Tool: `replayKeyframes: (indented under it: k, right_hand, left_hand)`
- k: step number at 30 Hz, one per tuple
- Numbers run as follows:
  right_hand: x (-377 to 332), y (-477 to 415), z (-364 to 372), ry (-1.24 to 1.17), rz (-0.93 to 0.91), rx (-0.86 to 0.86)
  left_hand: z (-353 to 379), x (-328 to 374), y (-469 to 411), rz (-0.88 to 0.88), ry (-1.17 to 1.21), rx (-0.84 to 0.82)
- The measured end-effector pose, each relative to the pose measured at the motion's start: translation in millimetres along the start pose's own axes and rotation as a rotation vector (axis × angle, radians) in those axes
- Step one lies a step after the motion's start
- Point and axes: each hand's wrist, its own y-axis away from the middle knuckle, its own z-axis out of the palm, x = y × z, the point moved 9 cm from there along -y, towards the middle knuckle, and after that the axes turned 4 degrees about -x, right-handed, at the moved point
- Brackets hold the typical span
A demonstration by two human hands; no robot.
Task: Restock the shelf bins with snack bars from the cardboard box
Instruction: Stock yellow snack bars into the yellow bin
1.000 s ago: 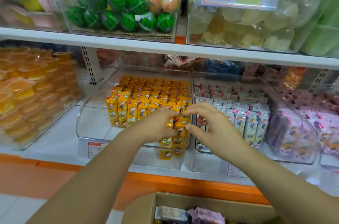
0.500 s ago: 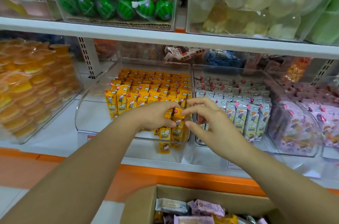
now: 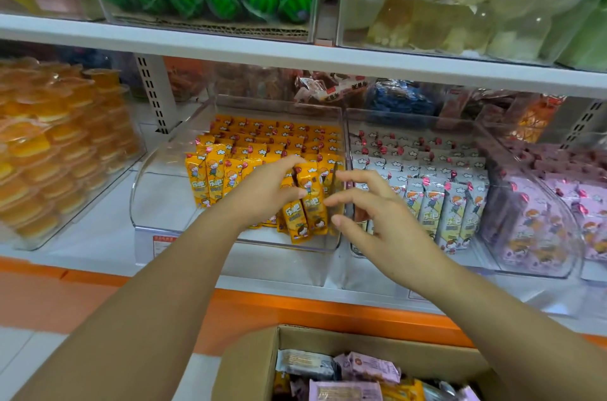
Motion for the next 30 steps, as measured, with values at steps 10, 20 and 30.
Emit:
replayKeyframes:
  k: [10,20,30]
  right_hand:
    - [-2.1,0.1,0.1,0.013,0.01,0.008]
    - [-2.7,0.3,-1.0,0.013,0.027,-0.006]
    - [-2.9,2.0,-1.2,0.016,0.022,0.0]
  left_hand:
    - [-1.3,18.7,-0.7,0.084,-0.202,0.082]
    - [5.3,26.6,-8.1,0.061,-0.332,0.139]
    - [-4.6,32.3,2.5,0.095,-0.24,0.152]
